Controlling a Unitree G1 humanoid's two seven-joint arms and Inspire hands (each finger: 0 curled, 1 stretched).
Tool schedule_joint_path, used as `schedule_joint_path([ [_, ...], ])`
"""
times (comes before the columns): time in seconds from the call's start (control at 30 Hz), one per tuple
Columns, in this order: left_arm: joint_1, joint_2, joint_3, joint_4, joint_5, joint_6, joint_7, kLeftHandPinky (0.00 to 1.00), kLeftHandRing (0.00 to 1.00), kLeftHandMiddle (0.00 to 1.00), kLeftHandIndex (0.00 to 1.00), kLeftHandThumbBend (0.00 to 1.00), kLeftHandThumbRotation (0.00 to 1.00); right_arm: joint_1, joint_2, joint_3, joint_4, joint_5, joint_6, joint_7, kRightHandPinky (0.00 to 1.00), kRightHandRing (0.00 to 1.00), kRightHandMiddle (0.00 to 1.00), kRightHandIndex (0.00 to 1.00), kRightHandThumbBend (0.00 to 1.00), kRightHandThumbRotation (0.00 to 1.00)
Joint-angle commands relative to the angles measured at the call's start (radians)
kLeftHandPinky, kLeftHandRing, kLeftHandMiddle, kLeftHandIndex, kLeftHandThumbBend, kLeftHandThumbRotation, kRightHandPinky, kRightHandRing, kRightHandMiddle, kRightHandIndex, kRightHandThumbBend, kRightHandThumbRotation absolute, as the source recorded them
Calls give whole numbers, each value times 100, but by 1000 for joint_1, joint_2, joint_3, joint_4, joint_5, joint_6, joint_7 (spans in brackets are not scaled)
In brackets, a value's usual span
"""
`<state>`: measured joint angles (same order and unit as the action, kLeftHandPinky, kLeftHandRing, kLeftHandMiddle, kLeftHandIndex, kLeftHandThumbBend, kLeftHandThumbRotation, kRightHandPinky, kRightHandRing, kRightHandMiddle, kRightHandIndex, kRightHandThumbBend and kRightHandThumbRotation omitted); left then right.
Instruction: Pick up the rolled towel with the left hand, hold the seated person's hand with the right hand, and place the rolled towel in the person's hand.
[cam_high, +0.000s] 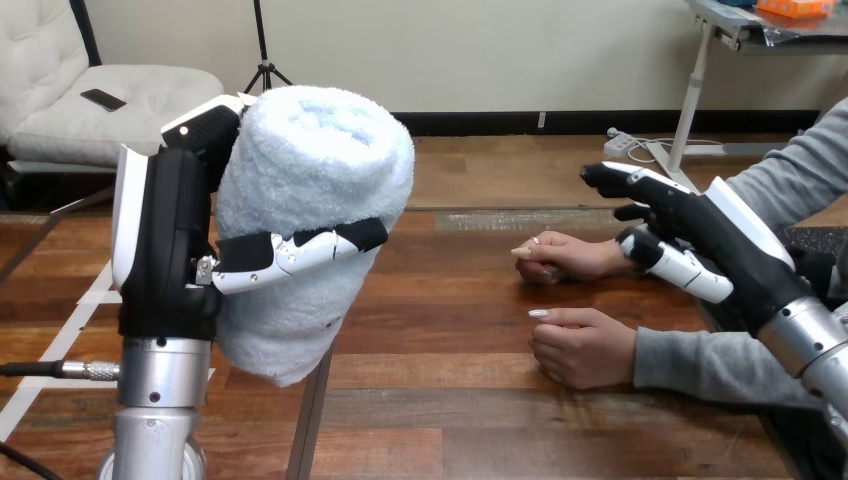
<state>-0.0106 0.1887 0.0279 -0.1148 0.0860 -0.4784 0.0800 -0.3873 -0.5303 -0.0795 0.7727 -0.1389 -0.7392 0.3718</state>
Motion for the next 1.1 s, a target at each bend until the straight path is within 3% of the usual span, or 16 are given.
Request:
schedule_joint_path([
  [0.0,-62,-7,26,-14,-14,-23,-3,25,29,35,40,75,0,-97,-38,16,44,-34,-20,-34,80,86,86,85,100,88],
  [0.6,-61,-7,34,-9,-8,-27,-10,25,29,36,40,75,0,-132,-77,67,167,-123,-17,-72,73,83,86,87,86,73],
  [0.83,-61,-9,37,-7,-22,-28,-23,25,29,35,40,75,0,-142,-91,98,200,-176,-10,-106,71,82,85,86,87,69],
  [1.07,-62,-11,40,-5,-28,-28,-35,25,29,35,40,75,0,-153,-98,120,237,-196,1,-100,70,82,86,86,89,64],
])
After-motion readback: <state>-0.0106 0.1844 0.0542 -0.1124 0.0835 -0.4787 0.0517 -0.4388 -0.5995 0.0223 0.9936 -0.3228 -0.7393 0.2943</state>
